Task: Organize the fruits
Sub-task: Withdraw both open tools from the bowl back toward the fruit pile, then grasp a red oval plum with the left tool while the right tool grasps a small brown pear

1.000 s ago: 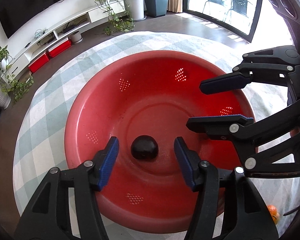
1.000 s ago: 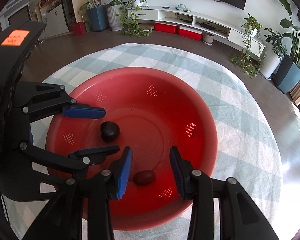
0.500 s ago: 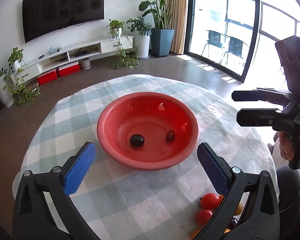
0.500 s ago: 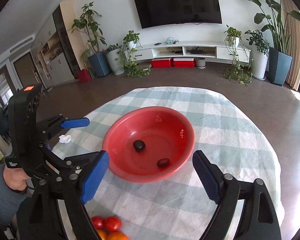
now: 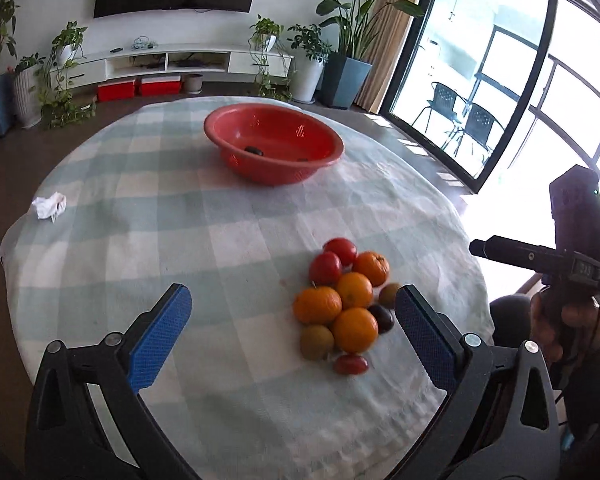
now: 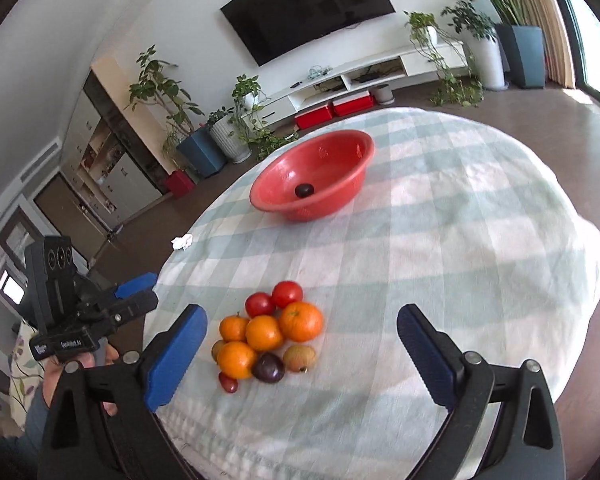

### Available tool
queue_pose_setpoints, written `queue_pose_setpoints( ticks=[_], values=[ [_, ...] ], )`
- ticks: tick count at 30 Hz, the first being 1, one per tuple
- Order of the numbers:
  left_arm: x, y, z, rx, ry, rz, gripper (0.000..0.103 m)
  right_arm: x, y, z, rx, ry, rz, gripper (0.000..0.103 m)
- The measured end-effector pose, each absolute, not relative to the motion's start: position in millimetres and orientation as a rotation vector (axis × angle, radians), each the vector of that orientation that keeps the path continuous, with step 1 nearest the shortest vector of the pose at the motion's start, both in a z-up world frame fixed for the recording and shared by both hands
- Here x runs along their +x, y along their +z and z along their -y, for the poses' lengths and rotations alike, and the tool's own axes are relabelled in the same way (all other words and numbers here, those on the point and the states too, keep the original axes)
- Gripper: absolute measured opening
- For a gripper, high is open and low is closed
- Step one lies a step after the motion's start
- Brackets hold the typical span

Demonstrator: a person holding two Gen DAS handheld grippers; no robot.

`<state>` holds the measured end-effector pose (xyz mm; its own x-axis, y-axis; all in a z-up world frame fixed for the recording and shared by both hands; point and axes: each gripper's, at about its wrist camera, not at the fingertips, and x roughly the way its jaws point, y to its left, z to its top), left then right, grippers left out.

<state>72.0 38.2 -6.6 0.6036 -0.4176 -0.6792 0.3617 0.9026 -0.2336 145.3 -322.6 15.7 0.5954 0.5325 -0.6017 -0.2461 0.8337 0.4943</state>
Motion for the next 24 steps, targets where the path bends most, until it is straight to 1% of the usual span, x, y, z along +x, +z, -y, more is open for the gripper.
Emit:
queue_pose_setpoints(
  ticks=[4,9,11,15,17,20,24],
  values=[
    [41,-26,-30,-0.072,-0.474,-0.845,0.103,121,1,311,0.316,0.433,-0.830,0.097],
    [21,-40,-7,-0.018,-0.487,-0.850,0.102,104,-4,291,0.219,0.454,-0.828,0.093],
    [18,-41,4,0.013,-0.495,-0.843,0.095,101,-5,286,0.199,0.447,-0.826,0.090],
    [19,-46,19,0.034,-0.525,-0.854,0.085,94,-6,276,0.135,0.438,-0.820,0.087],
    [23,-50,22,0.028,-0.542,-0.869,0.075,92,-8,272,0.109,0.433,-0.820,0.083],
    [30,-56,25,0.034,-0.552,-0.891,0.065,90,-8,271,0.103,0.431,-0.820,0.079],
    [39,-62,24,0.032,-0.559,-0.906,0.058,88,-8,274,0.103,0.416,-0.818,0.075]
  ],
)
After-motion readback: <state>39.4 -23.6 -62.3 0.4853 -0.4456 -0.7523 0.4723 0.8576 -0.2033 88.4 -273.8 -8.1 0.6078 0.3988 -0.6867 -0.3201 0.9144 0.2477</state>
